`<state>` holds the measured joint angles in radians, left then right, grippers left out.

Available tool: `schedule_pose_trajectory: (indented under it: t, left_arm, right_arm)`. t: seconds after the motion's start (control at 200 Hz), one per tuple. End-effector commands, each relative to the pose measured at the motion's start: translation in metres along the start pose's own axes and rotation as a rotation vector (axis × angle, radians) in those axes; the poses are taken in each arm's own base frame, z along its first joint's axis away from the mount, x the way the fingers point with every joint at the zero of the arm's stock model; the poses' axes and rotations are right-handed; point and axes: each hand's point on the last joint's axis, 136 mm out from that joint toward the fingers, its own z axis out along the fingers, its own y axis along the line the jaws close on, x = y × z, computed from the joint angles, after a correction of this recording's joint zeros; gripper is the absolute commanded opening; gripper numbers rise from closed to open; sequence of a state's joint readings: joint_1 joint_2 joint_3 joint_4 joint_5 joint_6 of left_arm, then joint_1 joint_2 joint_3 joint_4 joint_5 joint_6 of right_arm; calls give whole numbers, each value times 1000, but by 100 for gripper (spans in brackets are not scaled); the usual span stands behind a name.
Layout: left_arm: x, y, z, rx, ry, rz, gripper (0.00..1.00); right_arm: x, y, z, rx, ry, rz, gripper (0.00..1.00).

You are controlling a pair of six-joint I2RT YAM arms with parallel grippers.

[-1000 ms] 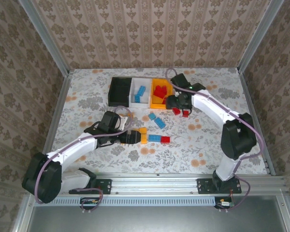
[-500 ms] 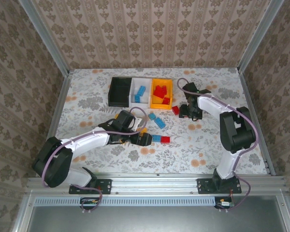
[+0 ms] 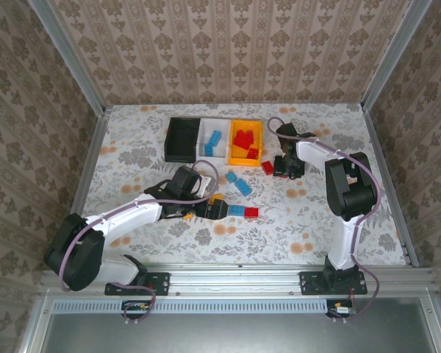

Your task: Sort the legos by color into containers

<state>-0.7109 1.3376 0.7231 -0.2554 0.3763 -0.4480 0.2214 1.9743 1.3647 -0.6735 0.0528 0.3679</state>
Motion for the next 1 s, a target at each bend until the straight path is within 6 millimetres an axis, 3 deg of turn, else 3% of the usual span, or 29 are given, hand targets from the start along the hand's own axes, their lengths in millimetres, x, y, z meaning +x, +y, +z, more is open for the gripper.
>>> schedule_pose_trajectory:
  t: [0.0,0.185,0.365,0.525,0.67,0.9,0.995]
  left_arm:
    - [2,3,-4,-6,6,14,100]
    - [3,3,-4,-7,6,8,100]
    - [-1,3,-5,-5,-14,3,100]
    - [-7,8,-7,-12,-54,-29,100]
    - [-11,18,-16,-17,-96,-73,100]
    - [-6,37,-36,-5,-150,-158,100]
    - [-1,43,-42,-17,-158,-173,100]
  right_arm:
    - [-8,-2,1,-4,-11,8,43]
    - [-2,-4,-10,-11,-29,14,36]
    - [1,-1,-44,-69,-87,23,35]
    - [-8,30,-91,-185,-178,-2,35]
    - [-17,76,-117,-275,-211,-59,35]
    - [-41,128,-108,-296,-199,-122,37]
    - [-56,139,-100,-290,-197,-121,45]
